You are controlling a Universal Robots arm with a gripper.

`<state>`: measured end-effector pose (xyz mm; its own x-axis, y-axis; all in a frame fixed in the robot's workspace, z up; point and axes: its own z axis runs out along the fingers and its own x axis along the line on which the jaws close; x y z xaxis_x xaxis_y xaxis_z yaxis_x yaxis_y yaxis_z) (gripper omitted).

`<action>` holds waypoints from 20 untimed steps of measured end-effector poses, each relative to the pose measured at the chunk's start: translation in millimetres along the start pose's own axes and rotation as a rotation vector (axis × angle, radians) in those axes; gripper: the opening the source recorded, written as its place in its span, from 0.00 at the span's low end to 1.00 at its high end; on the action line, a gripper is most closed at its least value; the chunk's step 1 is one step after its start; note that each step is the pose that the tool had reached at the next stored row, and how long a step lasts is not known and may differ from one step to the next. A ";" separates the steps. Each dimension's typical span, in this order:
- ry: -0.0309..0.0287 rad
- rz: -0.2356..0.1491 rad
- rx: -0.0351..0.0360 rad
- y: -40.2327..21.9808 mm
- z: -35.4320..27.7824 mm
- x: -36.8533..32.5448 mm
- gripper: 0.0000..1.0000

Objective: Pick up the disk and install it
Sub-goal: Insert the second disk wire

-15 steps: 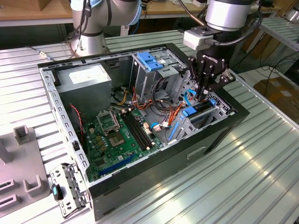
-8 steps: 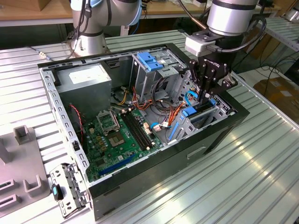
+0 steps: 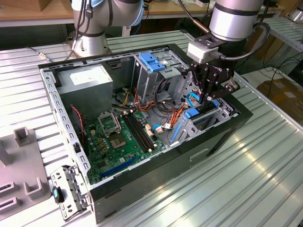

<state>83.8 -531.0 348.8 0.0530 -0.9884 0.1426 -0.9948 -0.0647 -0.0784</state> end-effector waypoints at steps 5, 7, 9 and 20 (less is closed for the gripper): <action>-0.0280 -0.006 0.0178 1.9 0.9 3.1 0.16; -0.0320 -0.010 0.0260 3.5 0.9 4.3 0.16; -0.0341 -0.011 0.0308 3.8 1.0 4.7 0.16; -0.1001 -0.003 0.0455 5.6 3.2 14.4 0.16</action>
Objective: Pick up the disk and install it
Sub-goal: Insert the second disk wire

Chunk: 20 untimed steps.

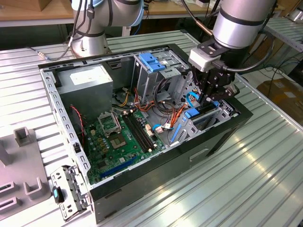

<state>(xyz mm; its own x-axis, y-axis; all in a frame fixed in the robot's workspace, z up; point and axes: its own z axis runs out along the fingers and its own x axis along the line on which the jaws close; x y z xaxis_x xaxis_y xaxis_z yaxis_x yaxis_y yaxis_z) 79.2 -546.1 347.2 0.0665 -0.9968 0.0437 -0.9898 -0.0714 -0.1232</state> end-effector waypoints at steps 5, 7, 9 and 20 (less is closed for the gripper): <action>-0.0356 0.005 0.0047 1.8 0.8 7.2 0.16; -0.0466 0.006 0.0060 2.2 0.9 8.3 0.16; -0.0479 0.006 0.0061 2.2 0.9 8.8 0.16; -0.0480 0.006 0.0061 1.0 1.2 11.0 0.16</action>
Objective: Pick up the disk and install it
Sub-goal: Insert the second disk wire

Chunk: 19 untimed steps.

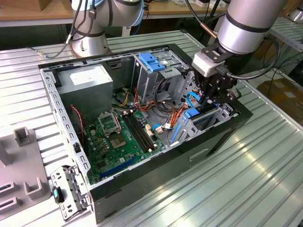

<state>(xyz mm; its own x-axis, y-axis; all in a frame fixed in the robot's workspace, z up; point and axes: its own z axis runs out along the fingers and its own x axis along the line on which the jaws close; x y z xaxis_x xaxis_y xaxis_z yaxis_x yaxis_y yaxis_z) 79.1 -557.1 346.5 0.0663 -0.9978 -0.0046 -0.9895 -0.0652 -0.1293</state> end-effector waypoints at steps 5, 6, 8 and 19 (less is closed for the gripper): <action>0.0002 0.000 0.0000 -0.1 0.5 0.0 0.16; 0.0001 0.000 0.0000 0.0 0.9 0.0 0.16; 0.0001 0.000 0.0000 0.1 1.7 0.1 0.16; -0.0052 0.001 0.0003 0.6 5.4 0.3 0.16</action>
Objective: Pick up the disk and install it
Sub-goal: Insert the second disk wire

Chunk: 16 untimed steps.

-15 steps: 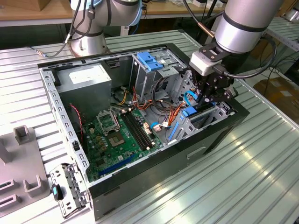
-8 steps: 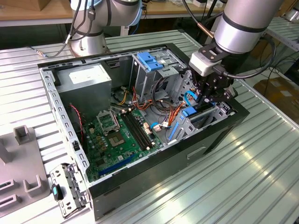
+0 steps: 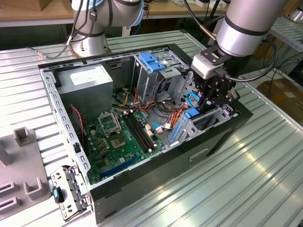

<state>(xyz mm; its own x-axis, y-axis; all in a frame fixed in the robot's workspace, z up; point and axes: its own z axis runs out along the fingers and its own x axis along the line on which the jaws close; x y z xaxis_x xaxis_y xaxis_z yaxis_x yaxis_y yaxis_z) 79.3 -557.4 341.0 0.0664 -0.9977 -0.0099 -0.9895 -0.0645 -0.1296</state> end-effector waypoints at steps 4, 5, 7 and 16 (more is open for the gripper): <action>-0.0004 0.000 0.0001 0.0 0.2 0.0 0.17; -0.0007 0.000 0.0003 -0.3 -2.3 0.0 0.17; -0.0002 0.000 0.0008 -2.0 -14.5 -0.1 0.24; -0.0002 0.000 0.0008 -2.1 -15.9 -0.1 0.11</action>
<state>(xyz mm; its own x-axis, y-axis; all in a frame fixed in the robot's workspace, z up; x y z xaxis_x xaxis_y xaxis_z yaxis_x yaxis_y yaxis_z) 79.3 -557.4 357.1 0.0664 -0.9977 -0.0100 -0.9894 -0.0646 -0.1305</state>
